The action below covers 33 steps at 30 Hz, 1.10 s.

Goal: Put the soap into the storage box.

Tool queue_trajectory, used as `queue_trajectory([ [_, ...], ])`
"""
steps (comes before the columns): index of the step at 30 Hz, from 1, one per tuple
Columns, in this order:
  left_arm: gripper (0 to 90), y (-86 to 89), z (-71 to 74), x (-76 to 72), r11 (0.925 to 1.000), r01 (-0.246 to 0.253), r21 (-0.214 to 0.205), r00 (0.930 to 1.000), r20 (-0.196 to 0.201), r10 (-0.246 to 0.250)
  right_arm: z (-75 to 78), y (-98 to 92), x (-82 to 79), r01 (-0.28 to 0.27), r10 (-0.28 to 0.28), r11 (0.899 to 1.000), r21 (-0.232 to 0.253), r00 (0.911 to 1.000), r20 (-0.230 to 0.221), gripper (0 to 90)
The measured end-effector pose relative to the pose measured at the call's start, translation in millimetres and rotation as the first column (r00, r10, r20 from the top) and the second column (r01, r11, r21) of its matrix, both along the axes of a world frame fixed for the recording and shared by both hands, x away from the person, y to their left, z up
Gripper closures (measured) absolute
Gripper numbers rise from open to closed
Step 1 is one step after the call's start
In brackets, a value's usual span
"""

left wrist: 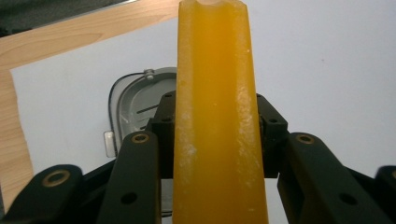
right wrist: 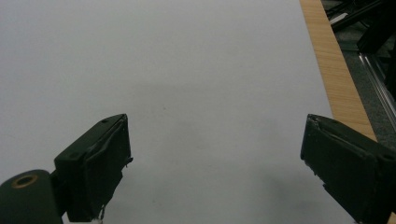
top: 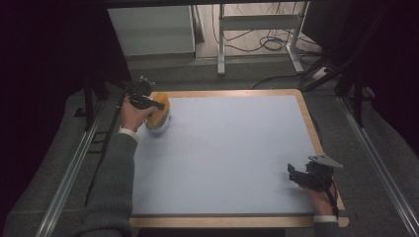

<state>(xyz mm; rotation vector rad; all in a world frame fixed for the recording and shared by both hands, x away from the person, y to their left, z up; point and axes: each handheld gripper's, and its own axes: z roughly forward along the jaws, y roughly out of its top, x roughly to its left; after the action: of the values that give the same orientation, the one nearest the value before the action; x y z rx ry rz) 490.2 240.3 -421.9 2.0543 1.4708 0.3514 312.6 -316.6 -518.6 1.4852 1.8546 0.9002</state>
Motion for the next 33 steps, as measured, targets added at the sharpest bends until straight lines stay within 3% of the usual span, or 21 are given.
queue_trajectory([
  [8, 61.2, 7.8, -11.2, 10.1, 0.9986, -0.042, -0.033, 0.9991, -0.014, 0.041, -0.8, -2.0, 0.4, 0.006, -0.006, 1.0, -0.001, 1.0, -0.002, 8.7],
  [11, 61.2, 12.0, -16.1, 14.4, 0.9959, -0.055, -0.072, 0.9981, -0.031, 0.053, -1.0, -2.8, 0.5, 0.007, -0.007, 1.0, 0.0, 1.0, -0.001, 8.6],
  [14, 61.2, 13.4, -17.2, 15.8, 0.9961, -0.064, -0.06, 0.9977, -0.026, 0.063, -1.4, -3.4, 0.7, 0.007, -0.007, 1.0, -0.001, 1.0, -0.002, 8.6],
  [20, 61.1, 17.7, -25.4, 20.2, 0.9946, -0.093, -0.046, 0.9944, -0.054, 0.091, -1.9, -3.5, 0.9, 0.008, -0.008, 1.0, 0.0, 1.0, -0.004, 8.6],
  [25, 61.1, 21.2, -37.7, 21.1, 0.9908, -0.123, -0.058, 0.9908, -0.065, 0.119, -2.3, -4.2, 1.1, 0.01, -0.01, 1.0, -0.001, 0.9999, -0.006, 8.7],
  [33, 61.1, 22.4, -41.8, 25.1, 0.9859, -0.145, -0.083, 0.9878, -0.07, 0.14, -3.8, -2.9, 1.5, 0.009, -0.009, 1.0, -0.003, 0.9999, -0.011, 8.6],
])
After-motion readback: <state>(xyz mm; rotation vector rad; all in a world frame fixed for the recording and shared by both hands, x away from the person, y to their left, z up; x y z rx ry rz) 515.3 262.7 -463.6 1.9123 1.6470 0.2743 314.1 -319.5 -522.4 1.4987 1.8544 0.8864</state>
